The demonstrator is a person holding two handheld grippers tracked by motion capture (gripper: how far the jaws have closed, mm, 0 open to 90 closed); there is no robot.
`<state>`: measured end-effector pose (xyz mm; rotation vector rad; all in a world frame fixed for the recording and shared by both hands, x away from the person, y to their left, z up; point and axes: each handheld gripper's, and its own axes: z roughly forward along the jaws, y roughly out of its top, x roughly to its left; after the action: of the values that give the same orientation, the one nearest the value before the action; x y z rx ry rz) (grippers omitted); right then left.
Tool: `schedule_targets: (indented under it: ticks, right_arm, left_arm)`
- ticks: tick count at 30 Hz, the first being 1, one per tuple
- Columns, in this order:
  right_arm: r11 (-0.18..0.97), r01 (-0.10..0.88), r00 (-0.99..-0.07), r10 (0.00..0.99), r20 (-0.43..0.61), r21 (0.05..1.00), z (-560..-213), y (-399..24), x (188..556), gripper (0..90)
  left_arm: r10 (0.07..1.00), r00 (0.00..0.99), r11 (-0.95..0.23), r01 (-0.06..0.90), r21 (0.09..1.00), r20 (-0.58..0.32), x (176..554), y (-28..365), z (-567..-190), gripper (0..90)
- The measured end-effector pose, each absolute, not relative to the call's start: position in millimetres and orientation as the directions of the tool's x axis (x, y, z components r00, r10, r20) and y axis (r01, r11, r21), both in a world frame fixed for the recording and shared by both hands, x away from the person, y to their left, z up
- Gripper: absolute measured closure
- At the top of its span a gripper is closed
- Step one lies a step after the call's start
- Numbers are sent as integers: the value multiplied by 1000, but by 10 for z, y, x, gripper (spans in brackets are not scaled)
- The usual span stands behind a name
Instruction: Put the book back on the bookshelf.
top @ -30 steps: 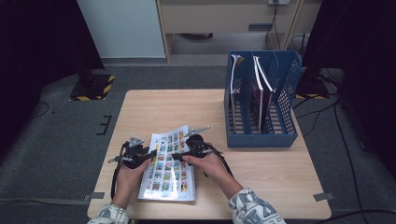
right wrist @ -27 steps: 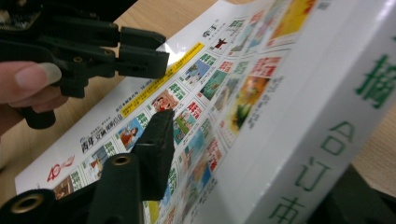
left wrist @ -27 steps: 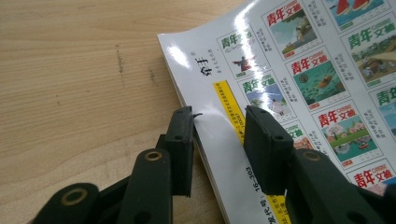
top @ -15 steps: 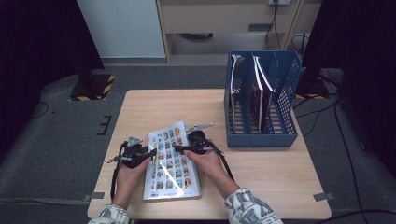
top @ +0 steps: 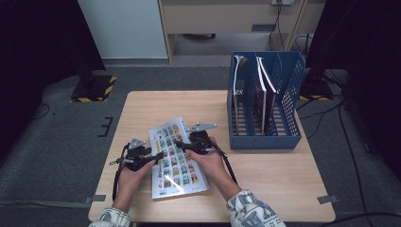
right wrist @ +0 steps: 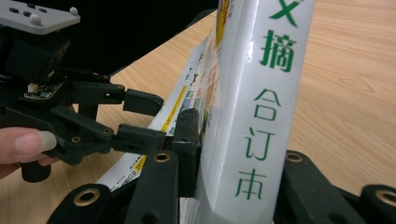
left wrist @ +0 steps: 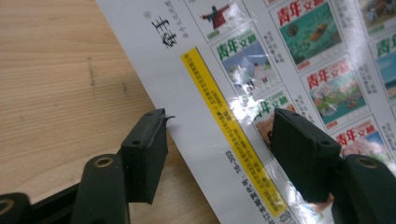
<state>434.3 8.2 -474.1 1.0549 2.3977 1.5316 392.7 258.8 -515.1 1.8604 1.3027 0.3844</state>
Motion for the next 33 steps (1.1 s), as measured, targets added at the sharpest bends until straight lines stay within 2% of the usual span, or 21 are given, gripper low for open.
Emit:
schedule_targets:
  ticks: [8,13,21,24,27,29,30,32,33]
  right_arm:
    - [229,463,-757,604,249,856,-4701,53,4324,715]
    - [205,436,-761,604,237,877,-4649,29,4321,717]
    - [188,390,-775,596,211,901,-4576,27,4293,721]
    - [183,381,-777,594,207,906,-4565,29,4295,722]
    - [178,379,-779,591,210,908,-4559,27,4293,723]
    - [176,380,-780,589,212,908,-4558,26,4292,723]
    - [180,375,-784,585,208,909,-4558,22,4292,723]
    - [178,373,-787,581,209,910,-4554,17,4290,723]
    - [178,371,-792,574,210,911,-4550,8,4291,724]
  left_arm:
    - [867,441,-130,650,749,-232,3936,2598,-5174,295]
    - [848,453,-117,666,737,-275,3942,2599,-5183,324]
    - [801,494,-111,676,729,-337,3971,2585,-5220,309]
    - [798,502,-114,671,732,-335,3980,2603,-5214,316]
    - [791,496,-95,677,729,-357,3995,2657,-5210,387]
    - [790,486,-78,684,725,-374,3999,2678,-5205,467]
    - [789,489,-82,683,726,-371,4002,2702,-5200,467]
    - [793,483,-73,681,729,-372,3994,2725,-5185,542]
    - [799,484,-82,675,734,-356,3988,2729,-5173,627]
